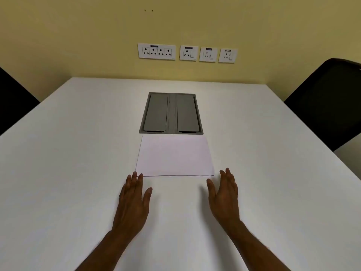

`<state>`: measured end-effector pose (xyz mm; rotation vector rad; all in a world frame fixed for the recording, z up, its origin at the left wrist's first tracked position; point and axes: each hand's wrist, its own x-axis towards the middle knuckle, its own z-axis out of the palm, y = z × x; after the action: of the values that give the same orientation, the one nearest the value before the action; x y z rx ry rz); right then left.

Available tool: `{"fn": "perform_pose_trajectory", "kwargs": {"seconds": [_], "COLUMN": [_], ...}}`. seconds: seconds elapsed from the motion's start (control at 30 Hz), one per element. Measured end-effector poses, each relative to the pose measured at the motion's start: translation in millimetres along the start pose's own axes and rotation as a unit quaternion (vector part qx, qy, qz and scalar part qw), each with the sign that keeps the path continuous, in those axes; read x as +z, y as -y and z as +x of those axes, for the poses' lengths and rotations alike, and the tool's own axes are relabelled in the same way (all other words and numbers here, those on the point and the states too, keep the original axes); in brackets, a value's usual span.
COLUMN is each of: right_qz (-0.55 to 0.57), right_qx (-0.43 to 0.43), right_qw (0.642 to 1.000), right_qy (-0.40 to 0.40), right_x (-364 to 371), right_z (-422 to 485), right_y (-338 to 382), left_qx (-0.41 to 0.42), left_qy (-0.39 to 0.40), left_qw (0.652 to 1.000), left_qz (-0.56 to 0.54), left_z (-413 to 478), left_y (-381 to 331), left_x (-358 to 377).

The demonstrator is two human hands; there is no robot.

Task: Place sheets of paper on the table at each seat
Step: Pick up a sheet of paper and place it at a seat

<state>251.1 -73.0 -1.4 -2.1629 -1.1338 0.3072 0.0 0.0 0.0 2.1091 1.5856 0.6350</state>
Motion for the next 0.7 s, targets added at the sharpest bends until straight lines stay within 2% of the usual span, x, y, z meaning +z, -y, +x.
{"fn": "perform_pose_trajectory", "kwargs": {"seconds": [0.17, 0.43, 0.7], "right_qz": [0.008, -0.022, -0.011], "right_qx": [0.035, 0.025, 0.024], "right_qw": [0.999, 0.999, 0.998], "right_qy": [0.006, -0.026, -0.057], "right_x": [20.3, 42.2, 48.5], "right_z": [21.0, 39.8, 43.1], "right_y": [-6.9, -12.9, -9.7], "left_qx": [-0.037, 0.008, -0.005], "left_qy": [0.014, -0.027, -0.025], "left_qw": [0.999, 0.997, 0.995], "left_qz": [-0.032, 0.077, 0.100], "left_z": [16.2, 22.2, 24.1], "left_y": [9.6, 26.8, 28.4], "left_x": [22.1, 45.9, 49.6]}}
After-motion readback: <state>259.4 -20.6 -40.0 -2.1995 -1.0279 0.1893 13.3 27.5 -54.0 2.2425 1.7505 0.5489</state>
